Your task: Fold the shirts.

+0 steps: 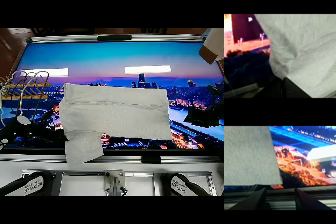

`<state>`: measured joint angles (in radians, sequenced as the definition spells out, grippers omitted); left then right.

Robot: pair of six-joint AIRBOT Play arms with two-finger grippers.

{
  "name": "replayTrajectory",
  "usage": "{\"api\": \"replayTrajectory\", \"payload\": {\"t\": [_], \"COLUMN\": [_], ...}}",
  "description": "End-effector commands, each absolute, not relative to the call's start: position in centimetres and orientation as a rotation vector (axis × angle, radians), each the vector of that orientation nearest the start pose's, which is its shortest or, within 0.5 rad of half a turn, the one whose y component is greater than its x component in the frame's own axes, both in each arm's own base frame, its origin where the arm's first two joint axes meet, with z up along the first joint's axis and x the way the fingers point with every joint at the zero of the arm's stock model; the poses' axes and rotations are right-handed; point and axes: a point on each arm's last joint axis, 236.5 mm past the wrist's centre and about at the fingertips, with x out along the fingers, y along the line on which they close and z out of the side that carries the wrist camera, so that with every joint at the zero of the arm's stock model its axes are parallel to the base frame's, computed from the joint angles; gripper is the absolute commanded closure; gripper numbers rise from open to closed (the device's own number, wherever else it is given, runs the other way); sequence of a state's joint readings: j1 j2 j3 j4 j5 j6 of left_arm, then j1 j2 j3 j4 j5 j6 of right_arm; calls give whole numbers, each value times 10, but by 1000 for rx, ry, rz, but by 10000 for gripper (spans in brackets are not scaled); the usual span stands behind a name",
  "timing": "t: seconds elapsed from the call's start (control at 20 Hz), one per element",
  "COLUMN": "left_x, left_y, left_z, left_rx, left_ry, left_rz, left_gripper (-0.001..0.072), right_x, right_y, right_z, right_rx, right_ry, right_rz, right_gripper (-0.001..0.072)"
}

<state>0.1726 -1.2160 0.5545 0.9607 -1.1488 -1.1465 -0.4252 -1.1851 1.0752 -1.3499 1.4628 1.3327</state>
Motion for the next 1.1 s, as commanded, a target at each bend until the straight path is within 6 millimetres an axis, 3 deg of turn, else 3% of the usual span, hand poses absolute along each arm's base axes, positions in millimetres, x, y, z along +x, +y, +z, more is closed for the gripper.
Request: {"api": "replayTrajectory", "payload": {"t": [0.0, 0.1, 0.2, 0.35, 0.55, 0.85, 0.9, 1.0, 1.05], "left_x": [222, 222, 220, 222, 221, 217, 218, 225, 233], "left_y": [-95, -94, -96, -96, -97, -99, -99, -98, -96], "left_z": [-108, -106, -104, -100, -98, -97, -96, -90, -86], "left_rx": [-488, -494, -494, -493, -495, -499, -498, -487, -475], "left_ry": [1586, 1588, 1598, 1595, 1596, 1610, 1610, 1592, 1571], "left_rz": [-419, -421, -434, -442, -448, -459, -461, -466, -467], "left_gripper": [672, 672, 672, 672, 672, 672, 672, 672, 672], "right_x": [271, 250, 233, 228, 242, 248, 253, 263, 270], "right_y": [-57, -33, -23, -16, -26, 3, 7, 3, -2], "right_z": [-6, -31, -57, -82, -91, -116, -119, -117, -111], "right_rx": [353, 366, 400, 438, 417, 360, 310, 257, 234], "right_ry": [1536, 1587, 1625, 1607, 1541, 1601, 1591, 1560, 1530], "right_rz": [65, 198, 203, 177, 126, 206, 215, 170, 154], "right_gripper": [239, 238, 83, 83, 84, 88, 222, 643, 638]}}
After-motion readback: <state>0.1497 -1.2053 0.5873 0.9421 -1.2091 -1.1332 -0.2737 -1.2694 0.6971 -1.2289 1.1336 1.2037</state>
